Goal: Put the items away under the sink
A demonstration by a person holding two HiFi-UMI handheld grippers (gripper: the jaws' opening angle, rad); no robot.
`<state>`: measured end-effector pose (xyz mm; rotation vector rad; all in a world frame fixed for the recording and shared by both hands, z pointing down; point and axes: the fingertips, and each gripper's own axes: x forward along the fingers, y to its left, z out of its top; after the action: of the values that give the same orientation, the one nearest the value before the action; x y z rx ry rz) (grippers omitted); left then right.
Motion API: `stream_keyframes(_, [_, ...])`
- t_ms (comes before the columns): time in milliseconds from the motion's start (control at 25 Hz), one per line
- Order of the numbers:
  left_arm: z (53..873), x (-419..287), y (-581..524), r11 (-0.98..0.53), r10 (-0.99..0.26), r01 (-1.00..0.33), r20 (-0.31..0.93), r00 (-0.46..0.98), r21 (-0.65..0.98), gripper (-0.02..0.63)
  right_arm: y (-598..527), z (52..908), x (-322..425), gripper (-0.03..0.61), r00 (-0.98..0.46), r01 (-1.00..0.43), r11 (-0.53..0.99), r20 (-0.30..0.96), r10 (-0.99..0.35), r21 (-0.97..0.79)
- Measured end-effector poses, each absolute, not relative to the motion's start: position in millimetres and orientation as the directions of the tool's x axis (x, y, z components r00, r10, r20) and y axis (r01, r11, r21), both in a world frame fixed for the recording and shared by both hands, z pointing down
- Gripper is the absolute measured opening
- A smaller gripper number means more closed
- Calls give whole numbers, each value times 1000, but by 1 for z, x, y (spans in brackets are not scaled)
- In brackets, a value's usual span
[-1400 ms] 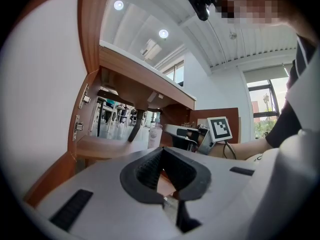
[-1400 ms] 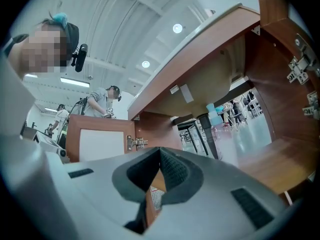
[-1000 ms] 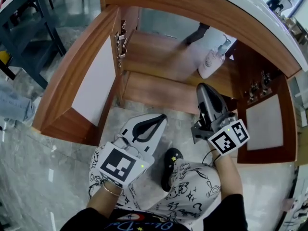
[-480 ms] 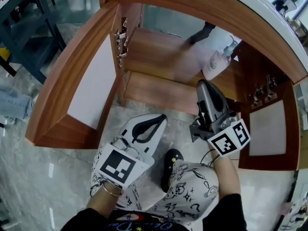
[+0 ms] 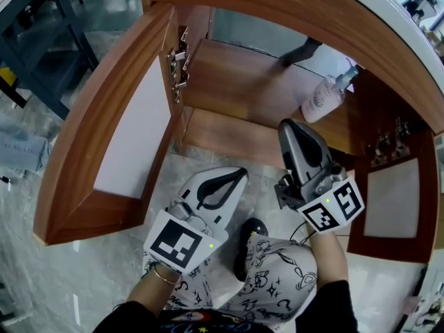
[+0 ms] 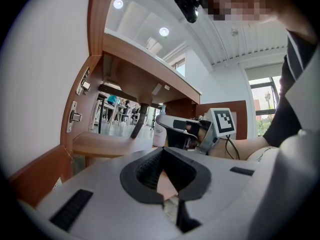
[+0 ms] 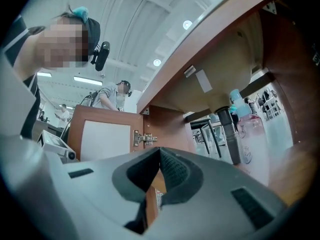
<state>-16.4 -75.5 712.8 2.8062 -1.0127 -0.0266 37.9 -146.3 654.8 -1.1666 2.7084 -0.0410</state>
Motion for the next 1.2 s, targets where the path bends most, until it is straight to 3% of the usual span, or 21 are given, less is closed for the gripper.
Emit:
stream_keyframes(480, [712, -20, -92, -743, -653, -647, 24, 757, 169, 8, -148, 649, 37, 8, -681, -721, 692, -149, -717, -32])
stream_keyframes(720, [707, -20, -96, -747, -654, -650, 24, 756, 139, 8, -141, 630, 55, 8, -660, -727, 687, -255, -706, -19])
stream_keyframes(1200, [679, -16, -102, -749, -660, -657, -1, 751, 86, 8, -129, 612, 71, 8, -666, -720, 694, -303, -682, 19])
